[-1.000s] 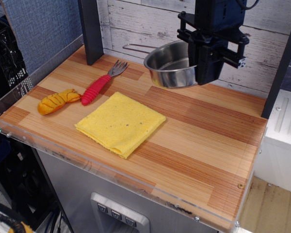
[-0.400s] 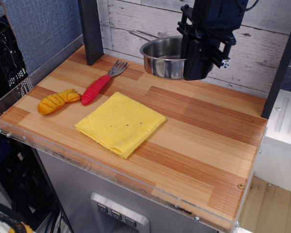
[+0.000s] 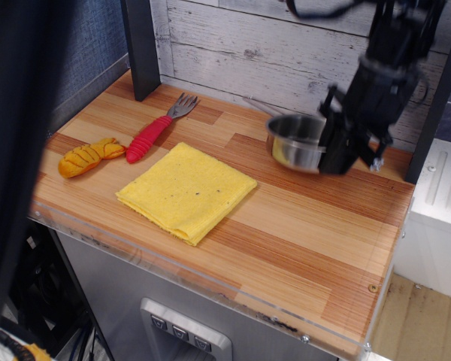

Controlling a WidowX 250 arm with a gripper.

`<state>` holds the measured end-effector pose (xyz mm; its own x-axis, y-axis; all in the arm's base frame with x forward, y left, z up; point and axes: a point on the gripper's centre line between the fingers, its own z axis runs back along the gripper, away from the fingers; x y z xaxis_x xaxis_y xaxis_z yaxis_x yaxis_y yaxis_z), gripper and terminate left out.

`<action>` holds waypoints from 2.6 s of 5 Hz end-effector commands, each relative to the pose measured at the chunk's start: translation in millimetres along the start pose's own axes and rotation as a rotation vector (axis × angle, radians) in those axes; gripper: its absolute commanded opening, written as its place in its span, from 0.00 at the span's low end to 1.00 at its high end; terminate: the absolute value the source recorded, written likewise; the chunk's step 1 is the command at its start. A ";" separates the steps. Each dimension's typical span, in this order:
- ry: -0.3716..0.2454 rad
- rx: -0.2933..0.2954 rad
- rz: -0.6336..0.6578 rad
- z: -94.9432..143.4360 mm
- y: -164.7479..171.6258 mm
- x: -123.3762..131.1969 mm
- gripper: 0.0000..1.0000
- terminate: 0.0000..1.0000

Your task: Put the pot above the napkin.

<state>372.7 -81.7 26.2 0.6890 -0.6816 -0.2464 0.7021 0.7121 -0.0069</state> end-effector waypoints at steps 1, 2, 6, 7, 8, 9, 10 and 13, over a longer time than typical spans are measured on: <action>-0.096 0.049 -0.055 -66.5 -27.3 54.0 0.00 0.00; -0.062 0.055 -0.060 -72.8 -41.7 64.5 0.00 0.00; -0.365 0.033 0.234 17.2 18.0 -50.5 1.00 0.00; -0.436 0.030 0.307 38.1 24.5 -70.5 1.00 0.00; -0.509 -0.020 0.342 55.6 28.7 -83.1 1.00 0.00; -0.509 -0.011 0.453 72.1 28.6 -103.7 1.00 0.00; -0.456 0.001 0.572 83.3 30.8 -124.5 1.00 0.00; -0.315 -0.020 0.700 87.1 33.7 -142.0 1.00 0.00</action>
<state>318.0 24.1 134.4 0.9947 -0.0900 0.0494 0.0891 0.9958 0.0212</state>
